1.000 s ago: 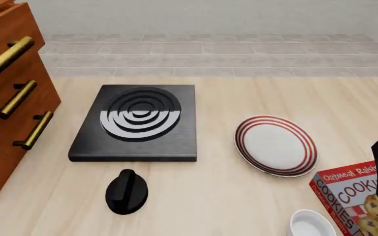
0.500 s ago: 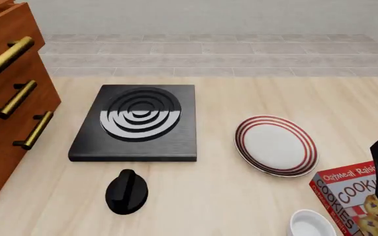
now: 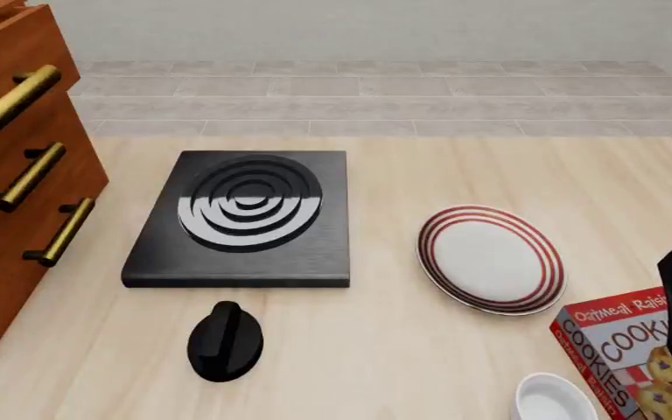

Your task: Pick the akita bowl in the top layer of the wooden cabinet and place it on the plate.

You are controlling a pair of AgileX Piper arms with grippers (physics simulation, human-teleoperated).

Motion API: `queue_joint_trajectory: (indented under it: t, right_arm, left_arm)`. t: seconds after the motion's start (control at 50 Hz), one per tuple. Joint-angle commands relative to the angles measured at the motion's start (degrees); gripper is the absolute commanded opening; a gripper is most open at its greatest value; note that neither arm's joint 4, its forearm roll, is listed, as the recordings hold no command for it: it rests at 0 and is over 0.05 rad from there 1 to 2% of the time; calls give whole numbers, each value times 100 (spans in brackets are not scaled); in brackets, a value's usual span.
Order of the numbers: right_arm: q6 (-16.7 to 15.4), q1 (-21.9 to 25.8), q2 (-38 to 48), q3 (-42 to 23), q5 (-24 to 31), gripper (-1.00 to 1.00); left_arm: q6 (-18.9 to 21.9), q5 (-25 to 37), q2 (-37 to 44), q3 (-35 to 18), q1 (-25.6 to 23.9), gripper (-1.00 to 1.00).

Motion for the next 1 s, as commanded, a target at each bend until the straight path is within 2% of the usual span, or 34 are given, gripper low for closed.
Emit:
queue_joint_trajectory:
  t: [0.02, 0.04, 0.14, 0.16, 0.24, 0.34, 0.38, 0.42, 0.68, 1.0]
  right_arm:
    - [29, 3, -2, -3, 0, 100]
    - [29, 1, -2, -3, -3, 100]
    - [39, 16, -3, -7, -7, 100]
    - [39, 12, -3, -11, -7, 100]
    - [41, 7, -3, -11, -12, 100]
    - [47, 12, -2, -13, -13, 100]
    - [51, 15, -2, -13, -13, 100]
    - [52, 14, -2, -13, -13, 100]
    - [63, 21, -2, -19, -6, 100]
    - [43, 39, -1, -22, 1, 100]
  left_arm:
    - [65, 306, 94, -148, 132, 100]
    - [-45, 375, 139, -195, 50, 100]
    - [213, 430, 213, -296, 194, 100]
    - [16, 536, 290, -382, 44, 100]
    - [237, 578, 324, -367, 118, 100]
    - [317, 681, 414, -443, 162, 100]
    - [229, 764, 466, -471, 70, 100]
    - [332, 799, 477, -469, 122, 100]
    - [379, 1076, 716, -789, 126, 100]
    - [531, 1306, 759, -810, 464, 100]
